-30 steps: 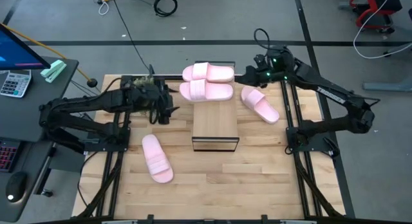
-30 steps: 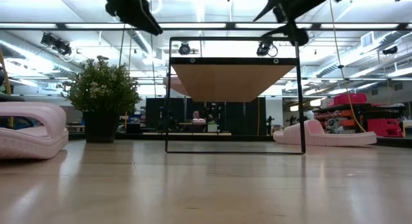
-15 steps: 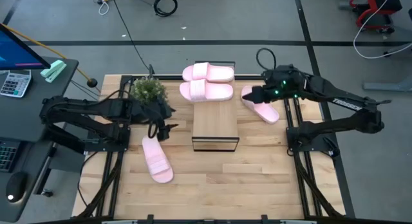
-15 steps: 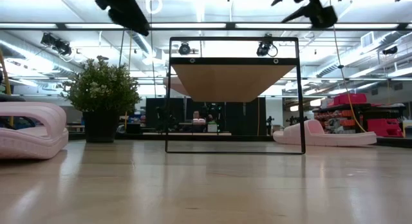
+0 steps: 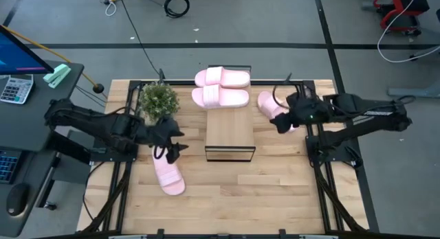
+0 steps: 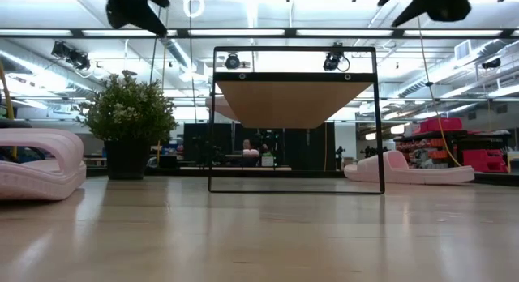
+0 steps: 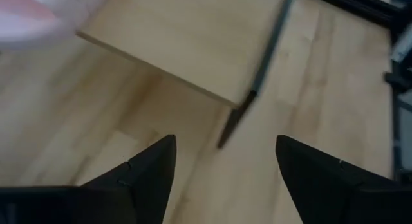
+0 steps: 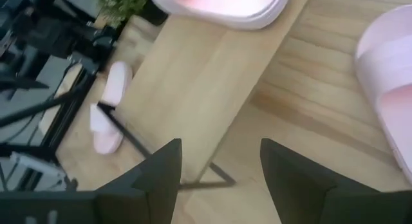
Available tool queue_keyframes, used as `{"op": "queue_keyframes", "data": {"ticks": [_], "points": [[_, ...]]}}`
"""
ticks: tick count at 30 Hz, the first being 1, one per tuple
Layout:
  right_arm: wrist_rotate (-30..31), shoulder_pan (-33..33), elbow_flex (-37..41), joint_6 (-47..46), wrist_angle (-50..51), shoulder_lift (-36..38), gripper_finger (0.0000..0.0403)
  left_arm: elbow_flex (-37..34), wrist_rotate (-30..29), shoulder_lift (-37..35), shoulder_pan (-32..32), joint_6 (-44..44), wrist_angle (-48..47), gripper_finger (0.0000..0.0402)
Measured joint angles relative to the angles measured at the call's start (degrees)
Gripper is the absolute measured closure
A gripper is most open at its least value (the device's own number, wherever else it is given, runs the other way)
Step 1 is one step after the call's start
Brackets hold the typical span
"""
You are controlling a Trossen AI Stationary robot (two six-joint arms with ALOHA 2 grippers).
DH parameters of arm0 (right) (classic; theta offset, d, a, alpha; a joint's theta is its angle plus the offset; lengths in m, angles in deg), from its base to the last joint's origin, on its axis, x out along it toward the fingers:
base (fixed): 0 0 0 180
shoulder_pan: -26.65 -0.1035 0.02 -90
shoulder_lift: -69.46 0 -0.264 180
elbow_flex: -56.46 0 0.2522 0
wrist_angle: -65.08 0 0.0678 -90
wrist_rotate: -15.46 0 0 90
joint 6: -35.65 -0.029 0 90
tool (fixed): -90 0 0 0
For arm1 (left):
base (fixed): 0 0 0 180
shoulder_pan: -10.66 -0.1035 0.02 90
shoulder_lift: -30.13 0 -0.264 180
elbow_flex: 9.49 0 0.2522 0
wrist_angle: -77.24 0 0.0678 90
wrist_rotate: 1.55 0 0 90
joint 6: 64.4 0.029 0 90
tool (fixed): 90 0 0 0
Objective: Pick and place slides into the shelf
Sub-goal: Put the pink slide on the shelf
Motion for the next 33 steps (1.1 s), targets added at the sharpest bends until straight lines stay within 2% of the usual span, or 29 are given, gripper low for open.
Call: {"op": "queue_keyframes", "data": {"ticks": [10,17,22,27,33], "points": [[10.4,-18.4,0.1,-6.4,0.0,-0.8,0.0186,-0.1,2.4,1.0,8.2,-14.1,-9.5,0.0143],[16.2,-30.4,5.4,-17.4,-1.8,-1.6,0.0186,-0.1,3.9,1.7,12.4,-13.6,-19.1,0.0143],[19.5,-36.1,13.4,-23.8,-13.5,-1.6,0.0186,-0.1,10.8,1.6,10.3,-10.9,-22.3,0.0143],[21.6,-38.6,22.5,-26.3,-29.1,-1.6,0.0186,-3.3,12.9,1.6,6.8,-8.6,-22.4,0.0143],[22.5,-39.3,25.9,-28.6,-33.6,-1.8,0.0186,-10.2,19.3,1.5,1.4,-4.1,-18.7,0.0143]]}}
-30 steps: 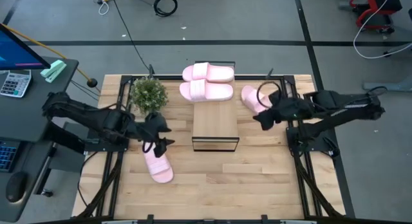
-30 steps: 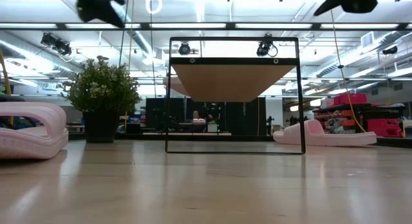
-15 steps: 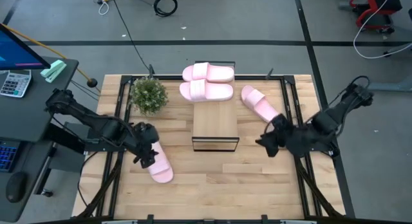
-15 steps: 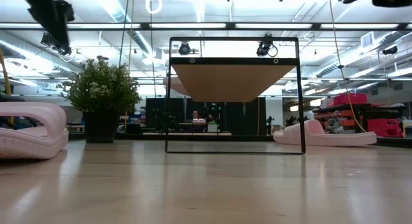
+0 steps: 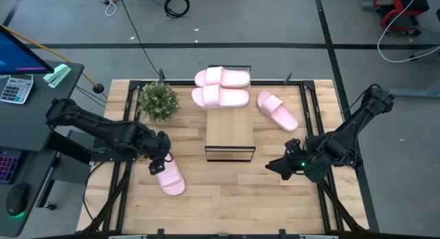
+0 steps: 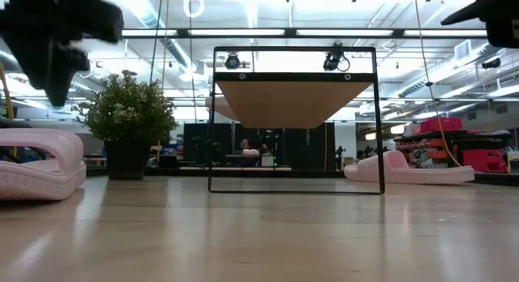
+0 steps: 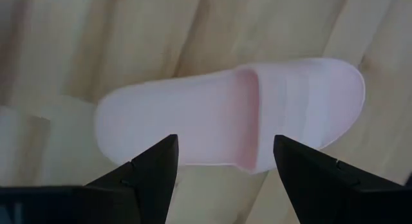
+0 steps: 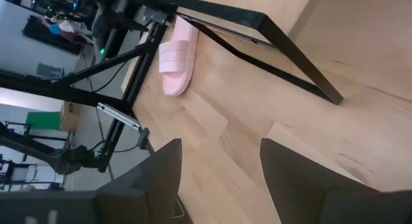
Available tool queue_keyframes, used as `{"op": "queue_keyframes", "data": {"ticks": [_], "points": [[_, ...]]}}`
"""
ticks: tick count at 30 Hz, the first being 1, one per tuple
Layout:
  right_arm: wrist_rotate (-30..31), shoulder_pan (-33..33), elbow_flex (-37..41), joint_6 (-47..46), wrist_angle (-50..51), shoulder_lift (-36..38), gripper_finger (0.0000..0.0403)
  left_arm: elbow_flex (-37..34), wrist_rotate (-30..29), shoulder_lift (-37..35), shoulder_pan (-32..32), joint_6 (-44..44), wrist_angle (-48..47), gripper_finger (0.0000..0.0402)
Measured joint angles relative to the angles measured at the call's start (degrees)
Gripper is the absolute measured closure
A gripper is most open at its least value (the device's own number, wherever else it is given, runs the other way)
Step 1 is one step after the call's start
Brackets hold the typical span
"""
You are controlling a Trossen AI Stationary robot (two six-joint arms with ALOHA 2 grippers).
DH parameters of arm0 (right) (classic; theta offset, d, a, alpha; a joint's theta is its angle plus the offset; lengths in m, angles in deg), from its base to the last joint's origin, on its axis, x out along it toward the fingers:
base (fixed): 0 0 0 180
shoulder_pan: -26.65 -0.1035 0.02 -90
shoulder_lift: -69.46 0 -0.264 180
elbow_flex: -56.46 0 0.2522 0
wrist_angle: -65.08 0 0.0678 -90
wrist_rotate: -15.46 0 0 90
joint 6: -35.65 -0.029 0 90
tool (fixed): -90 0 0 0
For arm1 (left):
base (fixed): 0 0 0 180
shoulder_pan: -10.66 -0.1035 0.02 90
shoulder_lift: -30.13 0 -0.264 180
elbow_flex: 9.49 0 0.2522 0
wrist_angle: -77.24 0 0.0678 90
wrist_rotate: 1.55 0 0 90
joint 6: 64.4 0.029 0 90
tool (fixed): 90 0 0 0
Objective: Pick and place slides into the shelf
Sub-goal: Put the pink slide on the shelf
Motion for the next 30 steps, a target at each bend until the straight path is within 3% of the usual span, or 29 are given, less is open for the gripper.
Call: {"op": "queue_keyframes", "data": {"ticks": [8,22,30], "points": [[0.9,0.2,-1.0,0.1,-0.1,0.0,0.0186,-7.9,10.8,0.0,-6.8,6.0,11.2,0.0143],[2.4,0.2,-1.3,0.1,-1.0,0.0,0.0186,-15.0,25.5,0.0,-14.3,11.8,17.7,0.0145],[2.8,0.2,-1.3,0.1,-1.0,0.0,0.0186,-19.2,28.5,0.0,-14.6,9.8,22.3,0.0146]]}}
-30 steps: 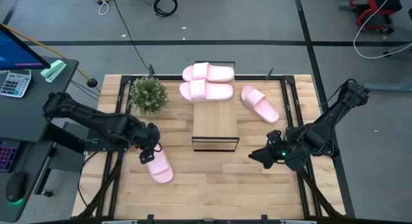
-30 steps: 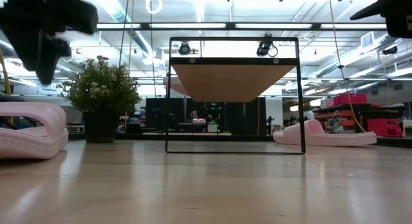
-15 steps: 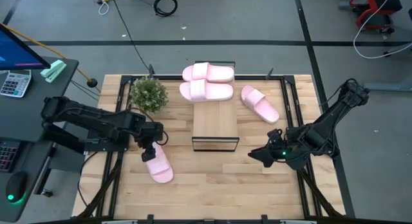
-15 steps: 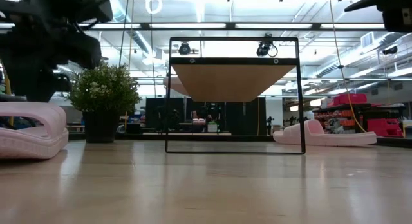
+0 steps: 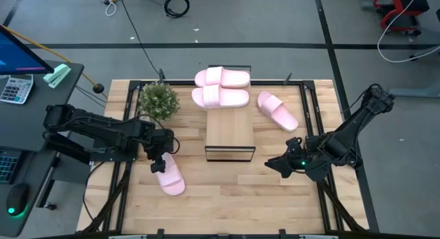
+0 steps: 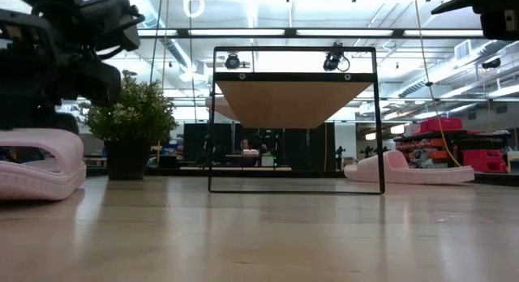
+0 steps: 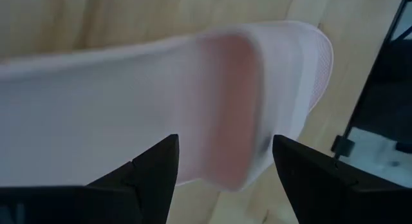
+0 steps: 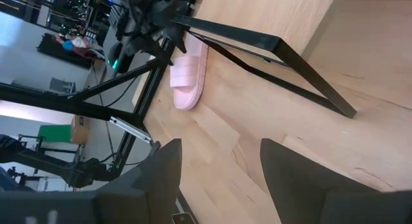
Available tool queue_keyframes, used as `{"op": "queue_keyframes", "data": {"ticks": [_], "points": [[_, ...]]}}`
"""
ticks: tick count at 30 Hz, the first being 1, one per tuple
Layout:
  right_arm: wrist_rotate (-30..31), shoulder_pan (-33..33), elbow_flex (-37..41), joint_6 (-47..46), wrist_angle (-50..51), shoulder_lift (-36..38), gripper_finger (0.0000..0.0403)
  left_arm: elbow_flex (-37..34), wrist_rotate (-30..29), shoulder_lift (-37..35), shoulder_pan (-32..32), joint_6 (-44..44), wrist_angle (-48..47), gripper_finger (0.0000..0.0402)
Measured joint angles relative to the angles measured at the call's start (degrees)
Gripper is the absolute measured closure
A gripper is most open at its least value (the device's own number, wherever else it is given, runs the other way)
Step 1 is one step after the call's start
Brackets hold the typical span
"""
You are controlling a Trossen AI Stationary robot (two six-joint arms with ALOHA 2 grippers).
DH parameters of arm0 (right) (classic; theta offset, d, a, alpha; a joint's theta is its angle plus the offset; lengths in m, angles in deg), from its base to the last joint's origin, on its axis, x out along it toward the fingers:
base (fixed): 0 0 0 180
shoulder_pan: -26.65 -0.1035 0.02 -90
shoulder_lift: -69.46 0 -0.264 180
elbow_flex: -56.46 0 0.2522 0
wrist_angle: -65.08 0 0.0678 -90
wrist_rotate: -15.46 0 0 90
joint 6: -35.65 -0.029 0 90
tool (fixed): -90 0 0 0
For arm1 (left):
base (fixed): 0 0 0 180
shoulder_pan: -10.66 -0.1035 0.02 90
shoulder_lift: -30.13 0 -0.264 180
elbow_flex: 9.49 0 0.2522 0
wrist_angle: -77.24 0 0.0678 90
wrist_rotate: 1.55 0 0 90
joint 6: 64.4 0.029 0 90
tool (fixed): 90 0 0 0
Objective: Pick and place slides into the shelf
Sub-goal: Put the pink slide on the shelf
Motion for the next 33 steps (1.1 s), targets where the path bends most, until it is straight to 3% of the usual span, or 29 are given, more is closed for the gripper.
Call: {"op": "queue_keyframes", "data": {"ticks": [7,11,15,20,26,33], "points": [[0.0,0.0,0.0,-0.1,0.0,0.0,0.0186,-5.3,7.6,0.0,0.2,-7.3,13.5,0.0159],[0.0,0.0,0.0,-0.5,0.0,0.0,0.0186,-5.5,10.0,0.0,0.2,-9.0,17.8,0.0187],[0.0,0.0,0.0,-0.5,0.0,0.0,0.0186,-5.5,10.9,0.0,0.2,-9.0,19.8,0.0255],[0.0,0.0,0.0,-0.6,0.0,0.0,0.0186,-5.5,11.2,0.0,0.2,-8.8,20.0,0.0378],[0.0,0.0,0.0,-0.6,0.0,0.0,0.0186,-5.5,11.3,-0.1,0.3,-10.8,23.6,0.0377],[0.0,0.0,0.0,-0.6,0.0,0.0,0.0186,-4.7,10.7,-1.4,3.0,-18.8,31.2,0.0383]]}}
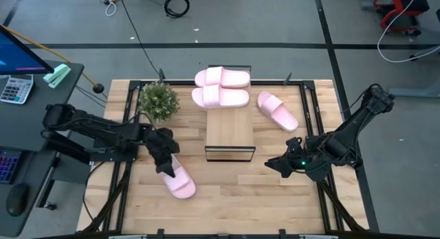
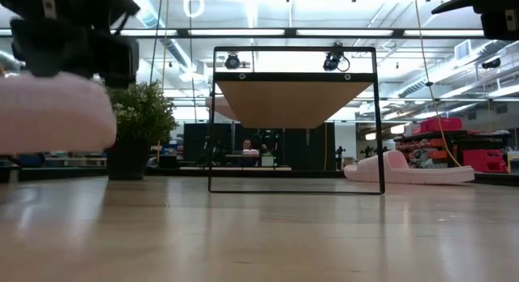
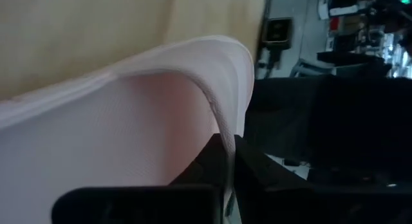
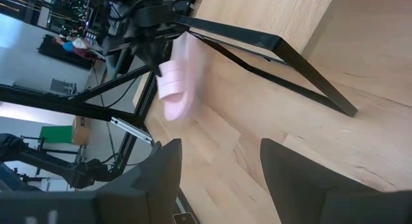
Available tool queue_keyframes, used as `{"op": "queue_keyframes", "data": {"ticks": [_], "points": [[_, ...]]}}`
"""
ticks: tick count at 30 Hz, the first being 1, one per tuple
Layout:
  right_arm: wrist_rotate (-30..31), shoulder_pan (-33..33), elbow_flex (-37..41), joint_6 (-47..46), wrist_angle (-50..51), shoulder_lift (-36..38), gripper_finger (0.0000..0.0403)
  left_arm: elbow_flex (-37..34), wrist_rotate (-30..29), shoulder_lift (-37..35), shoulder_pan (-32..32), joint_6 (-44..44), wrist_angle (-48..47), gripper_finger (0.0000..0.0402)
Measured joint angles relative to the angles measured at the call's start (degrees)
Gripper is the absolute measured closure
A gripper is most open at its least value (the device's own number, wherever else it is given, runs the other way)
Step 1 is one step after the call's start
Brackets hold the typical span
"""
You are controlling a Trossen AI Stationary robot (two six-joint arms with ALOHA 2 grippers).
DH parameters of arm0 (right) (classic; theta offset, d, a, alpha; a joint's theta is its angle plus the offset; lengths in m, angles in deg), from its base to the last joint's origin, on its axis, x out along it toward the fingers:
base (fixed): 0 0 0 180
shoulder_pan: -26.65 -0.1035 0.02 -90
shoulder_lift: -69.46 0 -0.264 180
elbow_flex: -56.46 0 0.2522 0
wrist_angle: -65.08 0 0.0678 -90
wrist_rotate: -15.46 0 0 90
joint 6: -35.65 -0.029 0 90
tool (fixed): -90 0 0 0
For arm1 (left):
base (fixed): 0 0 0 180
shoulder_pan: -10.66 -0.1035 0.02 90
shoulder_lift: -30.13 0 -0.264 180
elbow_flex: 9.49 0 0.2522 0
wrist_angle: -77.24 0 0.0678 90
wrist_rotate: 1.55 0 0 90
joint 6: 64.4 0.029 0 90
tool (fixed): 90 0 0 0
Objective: Pick and place slides into the shelf
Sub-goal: Put the pink slide on the shelf
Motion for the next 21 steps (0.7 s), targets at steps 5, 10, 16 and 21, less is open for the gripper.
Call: {"op": "queue_keyframes", "data": {"ticks": [5,10,16,21], "points": [[0.0,0.0,0.0,0.0,0.0,0.0,0.0186,3.1,-4.0,-2.3,4.3,-4.8,-0.1,0.0390],[0.0,0.0,0.0,0.3,-0.2,0.0,0.0186,7.4,-14.4,-4.8,9.5,-9.8,-0.1,0.0388],[-0.1,-0.2,0.0,0.5,-0.2,0.0,0.0186,15.5,-31.6,-5.8,14.6,-8.3,-2.2,0.0390],[-0.1,-0.5,0.0,0.6,-0.2,0.0,0.0186,23.0,-43.3,-5.3,15.2,-5.1,-4.3,0.0390]]}}
